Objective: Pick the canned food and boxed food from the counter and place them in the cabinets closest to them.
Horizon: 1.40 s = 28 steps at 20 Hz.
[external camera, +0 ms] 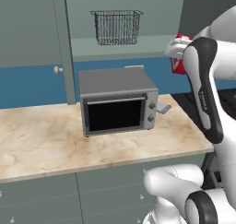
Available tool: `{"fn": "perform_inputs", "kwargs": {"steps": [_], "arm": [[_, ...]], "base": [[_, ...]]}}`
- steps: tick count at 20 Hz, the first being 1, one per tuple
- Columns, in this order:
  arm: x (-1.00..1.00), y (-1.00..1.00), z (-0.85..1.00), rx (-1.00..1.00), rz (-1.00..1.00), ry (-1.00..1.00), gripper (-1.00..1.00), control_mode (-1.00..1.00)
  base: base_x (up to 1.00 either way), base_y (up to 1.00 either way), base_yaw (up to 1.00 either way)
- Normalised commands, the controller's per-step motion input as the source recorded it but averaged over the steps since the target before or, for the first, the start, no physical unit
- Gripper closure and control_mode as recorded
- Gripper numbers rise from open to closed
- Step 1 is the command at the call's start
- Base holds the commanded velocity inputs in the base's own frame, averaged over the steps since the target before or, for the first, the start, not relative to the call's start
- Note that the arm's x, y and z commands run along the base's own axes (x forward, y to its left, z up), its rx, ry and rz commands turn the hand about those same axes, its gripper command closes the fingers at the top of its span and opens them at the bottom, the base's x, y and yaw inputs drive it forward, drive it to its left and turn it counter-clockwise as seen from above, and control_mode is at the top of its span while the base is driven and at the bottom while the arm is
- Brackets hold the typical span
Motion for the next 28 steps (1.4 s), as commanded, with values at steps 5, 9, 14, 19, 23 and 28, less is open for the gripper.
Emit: {"fn": "perform_inputs", "kwargs": {"steps": [5, 9, 14, 19, 23, 28], "arm": [[0.4, 0.0, 0.19, -0.02, 0.0, 0.04, 1.0, -1.0], [0.46, 0.0, 0.03, -0.05, 0.01, 0.01, 1.0, -1.0], [0.6, 0.0, 0.0, -0.07, 0.03, 0.0, 1.0, -1.0], [0.63, 0.0, 0.0, -0.03, 0.03, 0.03, 1.0, -1.0], [0.59, -0.08, 0.0, 0.0, 0.02, 0.06, 1.0, -1.0], [0.51, -0.13, 0.0, -0.01, 0.0, 0.03, 1.0, -1.0]], "base": [[0.0, 0.0, 0.0], [0.0, 0.0, 0.0], [0.0, 0.0, 0.0], [0.0, 0.0, 0.0], [0.0, 0.0, 0.0], [0.0, 0.0, 0.0]]}}
